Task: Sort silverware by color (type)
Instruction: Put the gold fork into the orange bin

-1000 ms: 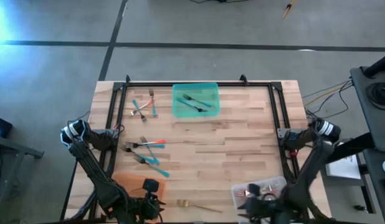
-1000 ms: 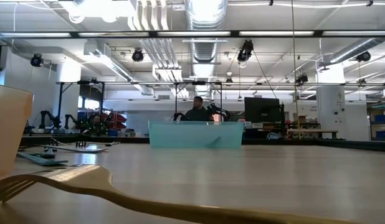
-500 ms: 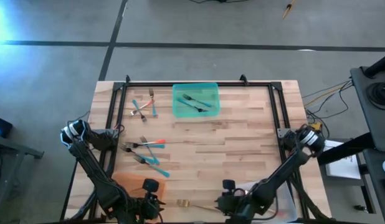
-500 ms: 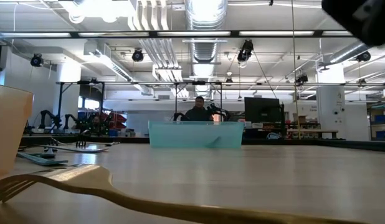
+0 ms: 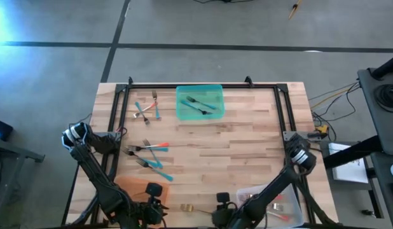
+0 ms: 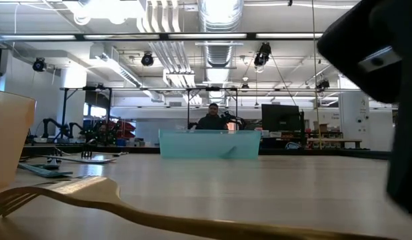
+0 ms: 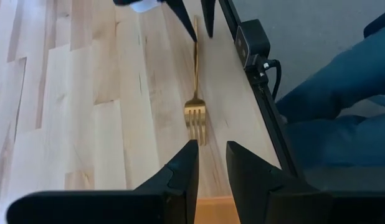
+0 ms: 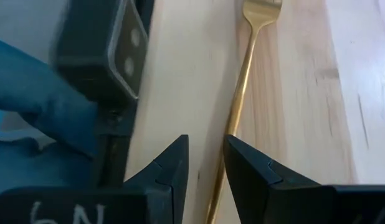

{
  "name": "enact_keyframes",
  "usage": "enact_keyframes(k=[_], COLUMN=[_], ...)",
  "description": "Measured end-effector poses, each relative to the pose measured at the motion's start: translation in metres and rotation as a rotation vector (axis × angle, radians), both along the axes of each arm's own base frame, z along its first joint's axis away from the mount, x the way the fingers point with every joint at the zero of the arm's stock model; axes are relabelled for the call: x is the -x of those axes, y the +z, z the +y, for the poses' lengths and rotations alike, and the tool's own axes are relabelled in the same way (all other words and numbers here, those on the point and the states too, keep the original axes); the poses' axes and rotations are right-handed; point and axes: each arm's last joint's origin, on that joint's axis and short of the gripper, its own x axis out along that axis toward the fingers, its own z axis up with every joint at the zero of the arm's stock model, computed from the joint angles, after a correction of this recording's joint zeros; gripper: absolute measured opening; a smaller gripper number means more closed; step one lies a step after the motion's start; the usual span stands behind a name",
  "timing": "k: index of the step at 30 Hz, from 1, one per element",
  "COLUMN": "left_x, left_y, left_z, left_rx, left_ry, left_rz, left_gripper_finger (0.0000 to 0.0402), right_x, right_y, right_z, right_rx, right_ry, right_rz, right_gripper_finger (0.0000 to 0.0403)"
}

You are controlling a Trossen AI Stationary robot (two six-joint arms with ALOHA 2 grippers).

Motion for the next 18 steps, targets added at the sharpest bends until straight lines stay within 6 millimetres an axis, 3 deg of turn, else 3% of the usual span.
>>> enact_keyframes(k=[7,18], left_x=[0.0,0.001], left_y=[0.0,0.0], left_z=[-0.001,-0.002], left_rx=[0.028,0.06], left_ry=[-0.006,0.021], left_rz=[0.02,0.022], left_gripper_finger=[0.0065,0.0065], right_x=[-0.019,-0.027], right_y=[-0.002,-0.008], right_z=[-0.006,-0.015], right_rx=[0.008,-0.075], right_ry=[-0.035,-0.09], right_rz=[0.004,0.065], right_gripper_finger=[0.0093,0.0093])
